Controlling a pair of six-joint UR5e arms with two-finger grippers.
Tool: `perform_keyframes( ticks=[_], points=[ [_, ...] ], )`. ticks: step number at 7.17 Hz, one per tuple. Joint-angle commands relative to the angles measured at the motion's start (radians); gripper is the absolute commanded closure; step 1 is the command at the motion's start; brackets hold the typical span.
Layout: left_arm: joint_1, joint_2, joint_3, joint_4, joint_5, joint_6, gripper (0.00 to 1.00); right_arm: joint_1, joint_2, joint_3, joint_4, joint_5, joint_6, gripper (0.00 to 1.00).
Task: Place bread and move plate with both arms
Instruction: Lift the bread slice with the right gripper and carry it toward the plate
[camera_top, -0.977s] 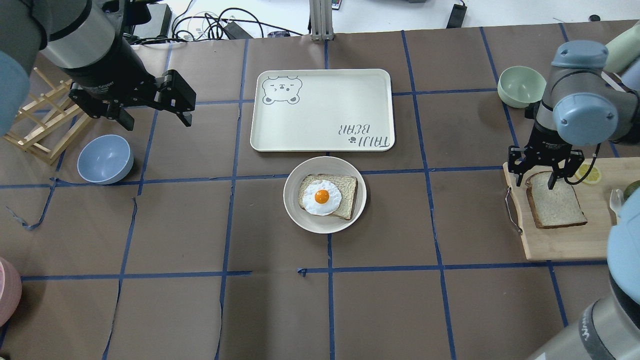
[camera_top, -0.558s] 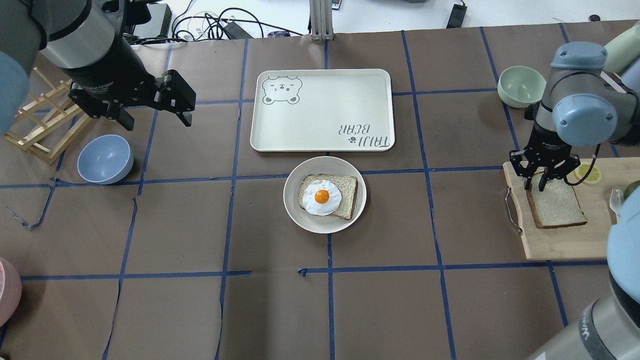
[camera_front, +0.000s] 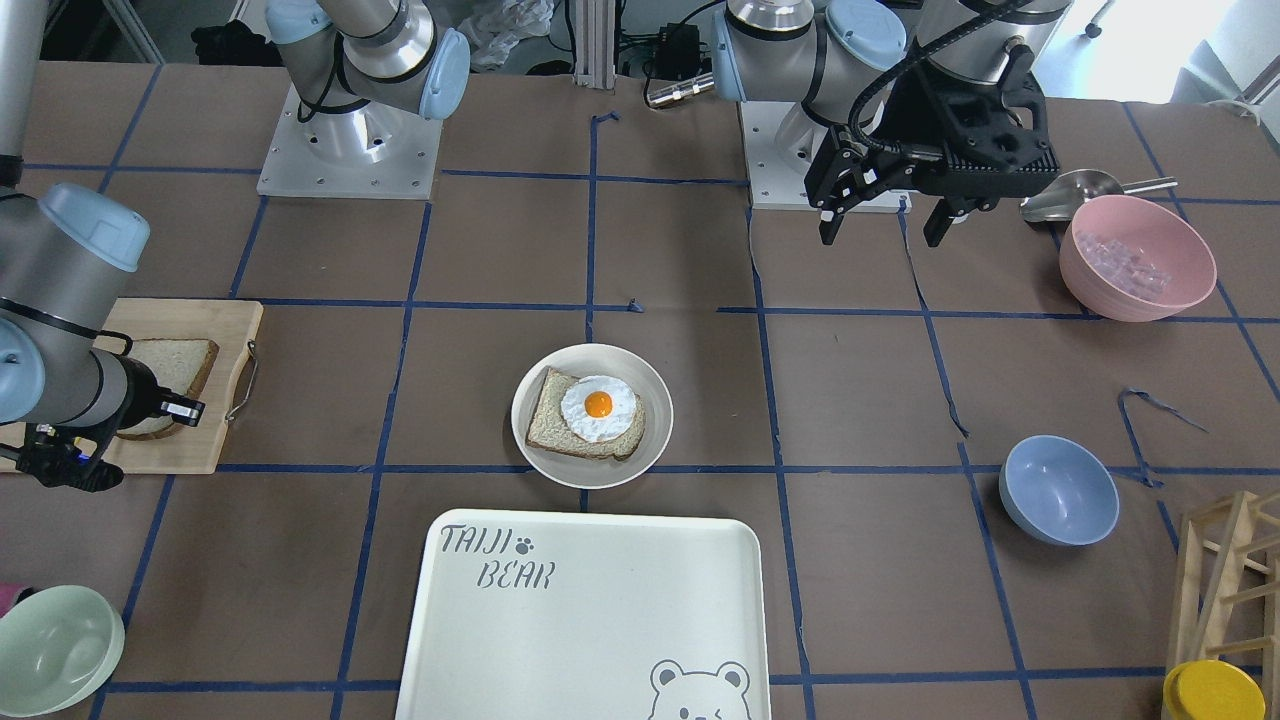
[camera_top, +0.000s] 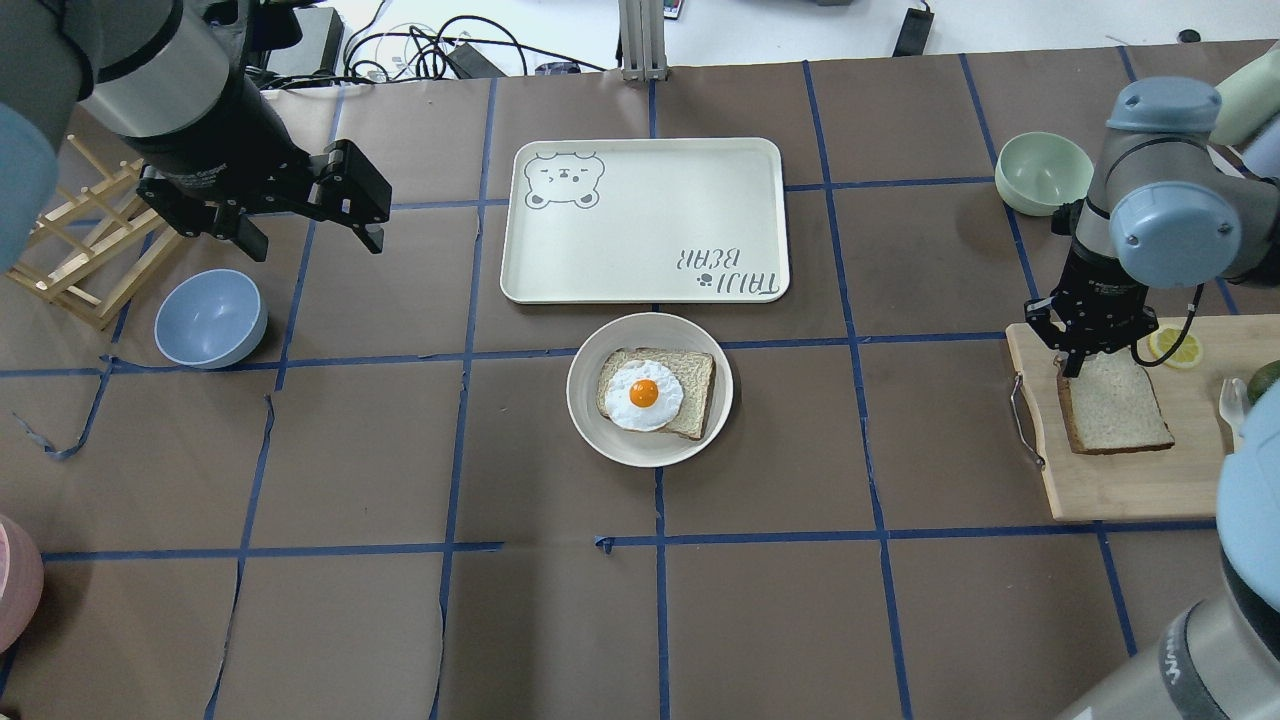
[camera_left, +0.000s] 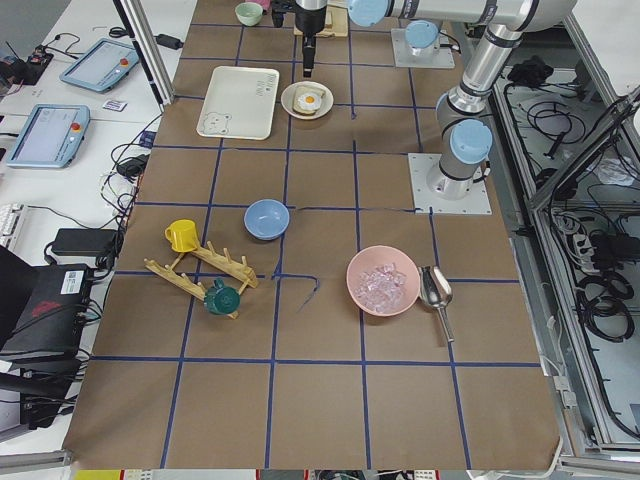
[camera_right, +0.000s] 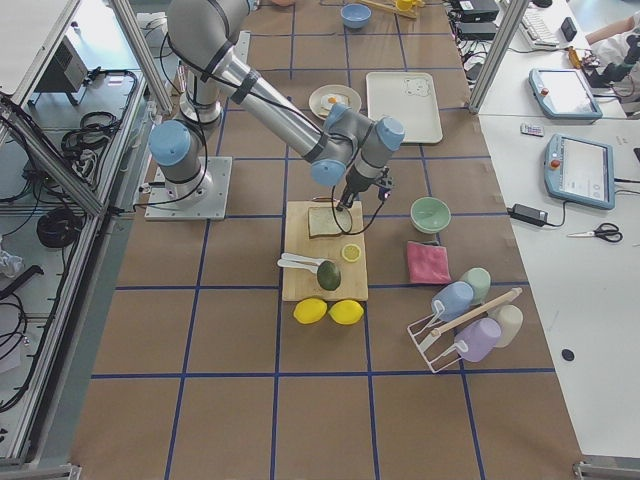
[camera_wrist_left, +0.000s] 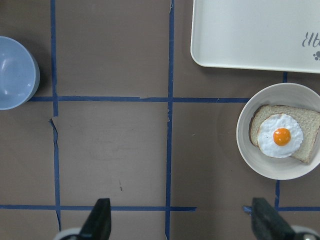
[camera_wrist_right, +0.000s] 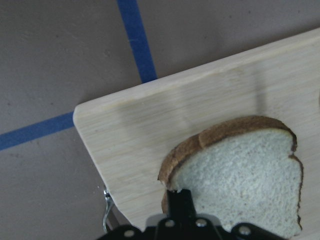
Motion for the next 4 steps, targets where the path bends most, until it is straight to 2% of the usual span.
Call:
perform_keyframes(
  ticks=[1, 2, 4],
  points=[
    [0.000, 0.000, 0.000, 0.000, -0.001, -0.001, 0.00, 0.001, -0.074, -0.030, 0.098, 0.009, 0.005, 1.00],
    [0.000, 0.000, 0.000, 0.000, -0.001, -0.001, 0.00, 0.009, -0.092, -0.103, 0.240, 0.012, 0.017, 1.00],
    [0.000, 0.000, 0.000, 0.000, -0.001, -0.001, 0.00, 0.023, -0.096, -0.213, 0.399, 0.023, 0.019, 1.00]
  ],
)
